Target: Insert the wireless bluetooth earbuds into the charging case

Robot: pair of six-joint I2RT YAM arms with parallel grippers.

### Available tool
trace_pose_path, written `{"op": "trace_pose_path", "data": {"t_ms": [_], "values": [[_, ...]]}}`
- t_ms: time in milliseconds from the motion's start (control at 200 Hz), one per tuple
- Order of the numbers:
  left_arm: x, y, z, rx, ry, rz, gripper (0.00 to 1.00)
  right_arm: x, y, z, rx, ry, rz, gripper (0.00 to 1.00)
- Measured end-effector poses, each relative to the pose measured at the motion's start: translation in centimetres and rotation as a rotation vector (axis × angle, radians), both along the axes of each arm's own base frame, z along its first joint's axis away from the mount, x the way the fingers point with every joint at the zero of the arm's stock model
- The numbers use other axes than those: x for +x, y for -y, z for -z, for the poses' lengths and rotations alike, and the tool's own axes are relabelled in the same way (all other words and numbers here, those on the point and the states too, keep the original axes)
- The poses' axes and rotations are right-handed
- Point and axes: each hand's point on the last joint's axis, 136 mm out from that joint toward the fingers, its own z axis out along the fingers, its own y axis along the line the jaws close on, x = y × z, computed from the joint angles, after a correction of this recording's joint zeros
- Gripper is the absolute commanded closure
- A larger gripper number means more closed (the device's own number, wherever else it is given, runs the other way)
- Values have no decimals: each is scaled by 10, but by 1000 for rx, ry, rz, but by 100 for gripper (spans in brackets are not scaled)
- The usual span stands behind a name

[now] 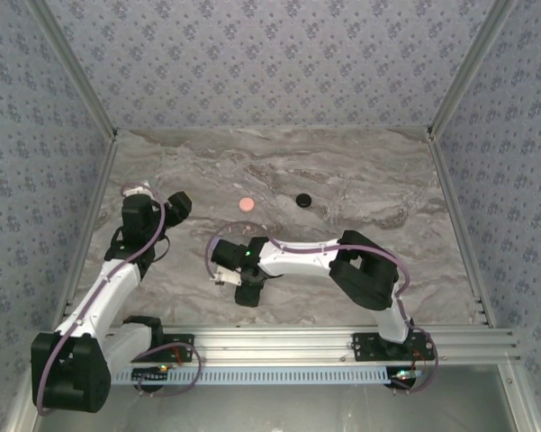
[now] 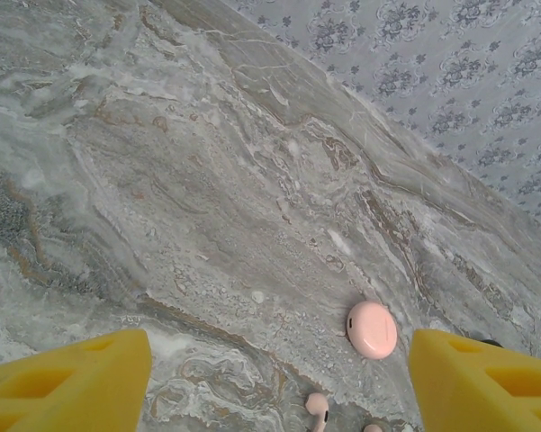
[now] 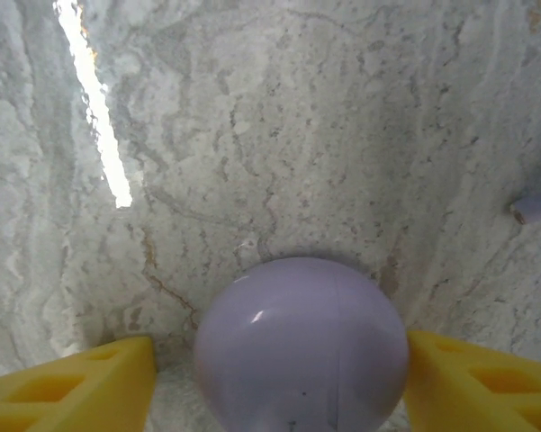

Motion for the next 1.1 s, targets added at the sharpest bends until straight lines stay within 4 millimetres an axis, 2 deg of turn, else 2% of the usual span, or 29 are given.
{"op": "trace_pose_path", "data": {"t_ms": [170, 370, 445, 540, 714, 864, 1099], "values": [[0, 0, 0, 0, 0, 2, 26, 3, 0, 0, 7, -3, 12, 48], [-1, 5, -1, -14, 0, 27, 27, 19, 6, -4, 34, 23, 50, 49], [-1, 9, -1, -25, 2, 49, 27, 27, 13, -14, 56, 41, 73, 49], [-3, 17, -3, -44, 0, 89, 28, 40, 19, -41, 127, 87, 102, 50], [-2, 40, -21, -101, 22, 208, 30, 68, 30, -118, 336, 224, 146, 50], [-9, 79, -47, -163, 58, 379, 32, 87, 52, -176, 501, 367, 176, 51], [-38, 143, -95, -244, 142, 673, 32, 104, 82, -234, 667, 554, 195, 51]]}}
